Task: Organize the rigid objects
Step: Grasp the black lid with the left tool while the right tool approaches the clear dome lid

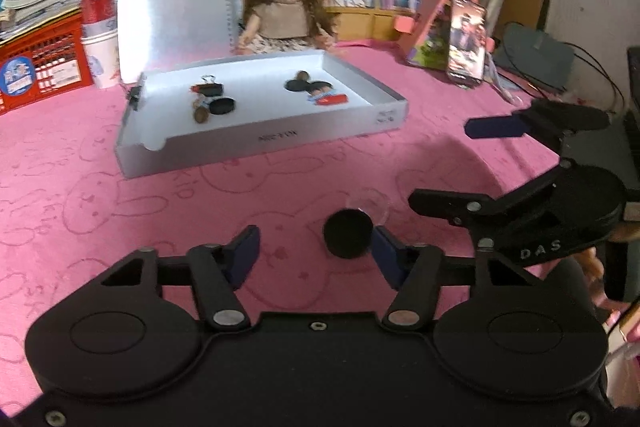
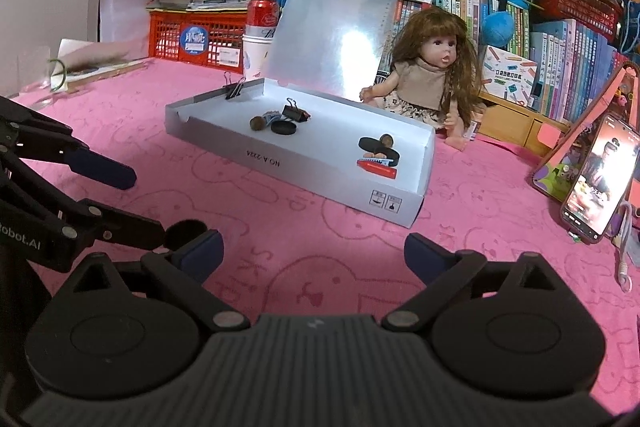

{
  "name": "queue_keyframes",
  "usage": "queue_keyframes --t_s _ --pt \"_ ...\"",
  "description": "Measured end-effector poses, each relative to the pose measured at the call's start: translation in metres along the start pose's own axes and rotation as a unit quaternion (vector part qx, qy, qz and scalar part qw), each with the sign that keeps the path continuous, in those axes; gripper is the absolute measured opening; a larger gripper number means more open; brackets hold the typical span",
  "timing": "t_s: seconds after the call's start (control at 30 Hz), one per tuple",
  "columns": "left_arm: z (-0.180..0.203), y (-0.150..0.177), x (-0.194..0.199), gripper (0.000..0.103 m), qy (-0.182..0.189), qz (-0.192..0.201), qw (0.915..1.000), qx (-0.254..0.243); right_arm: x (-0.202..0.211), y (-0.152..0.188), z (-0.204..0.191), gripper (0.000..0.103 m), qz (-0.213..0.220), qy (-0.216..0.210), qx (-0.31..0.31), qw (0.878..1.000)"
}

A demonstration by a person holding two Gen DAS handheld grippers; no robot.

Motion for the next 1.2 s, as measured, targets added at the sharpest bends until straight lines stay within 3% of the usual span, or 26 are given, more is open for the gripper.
queue_keyframes --t_s 0.2,0.3,0.33,0.87,1.2 --pt "0.01 0.001 -0.011 0.05 0.013 -0.007 0.9999 -0.001 0.001 0.008 0.002 0.101 -0.007 0.003 0.001 1.0" --pt "0.012 0.0 -0.018 0.039 0.013 -0.007 0.9999 0.001 0.0 0.011 0.004 0.101 -0.009 0.006 0.0 1.0" --pt "0.012 0.0 -0.021 0.03 0.012 -0.01 0.9999 0.004 0.0 0.011 0.005 0.101 -0.009 0.005 -0.002 1.0" --pt "-0.022 -0.008 -0.009 0.03 -0.039 0.011 0.9987 0.032 -0.011 0.005 -0.02 0.101 -0.001 -0.024 0.004 1.0" --pt "-0.029 -0.005 -0.01 0.03 -0.053 0.016 0.9979 0.034 -0.022 0.0 -0.035 0.082 -0.009 -0.057 -0.008 0.998"
Point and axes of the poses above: each gripper's, at about its wrist camera, not at the fingertips, and x roughly against the way its jaws point, z to its right, y to its underside, the point moved 10 cm from there along -x, roughly the way its jaws point, and after that the axes turned 4 degrees about -z, right-handed, at the moved point
